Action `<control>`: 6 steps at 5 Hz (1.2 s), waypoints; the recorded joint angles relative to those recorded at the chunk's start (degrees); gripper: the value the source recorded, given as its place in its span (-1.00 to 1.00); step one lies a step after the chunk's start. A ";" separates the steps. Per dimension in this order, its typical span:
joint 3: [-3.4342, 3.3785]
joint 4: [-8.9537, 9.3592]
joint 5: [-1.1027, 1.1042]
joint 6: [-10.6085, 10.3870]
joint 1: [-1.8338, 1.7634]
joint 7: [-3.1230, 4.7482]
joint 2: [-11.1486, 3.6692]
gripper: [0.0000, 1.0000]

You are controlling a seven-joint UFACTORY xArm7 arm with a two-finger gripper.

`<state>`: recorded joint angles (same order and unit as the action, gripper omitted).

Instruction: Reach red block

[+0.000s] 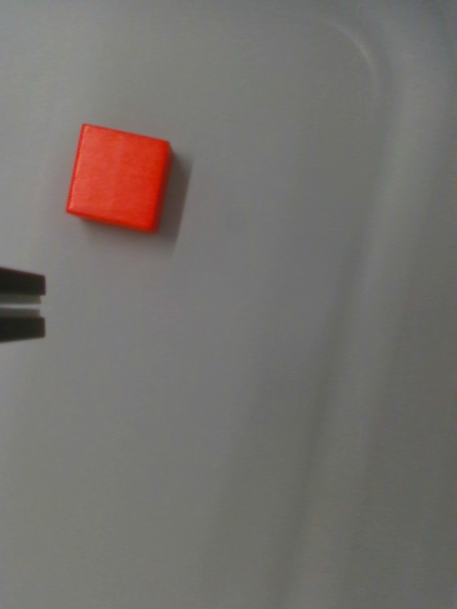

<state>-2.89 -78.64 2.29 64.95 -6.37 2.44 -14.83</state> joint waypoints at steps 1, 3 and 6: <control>-0.34 1.36 0.06 -2.72 -0.42 0.05 -1.40 -1.00; -0.67 2.68 0.12 -5.34 -0.83 0.09 -2.75 -1.00; -0.98 3.95 0.17 -7.87 -1.23 0.14 -4.05 -1.00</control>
<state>-3.88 -74.69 2.47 57.08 -7.59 2.58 -18.89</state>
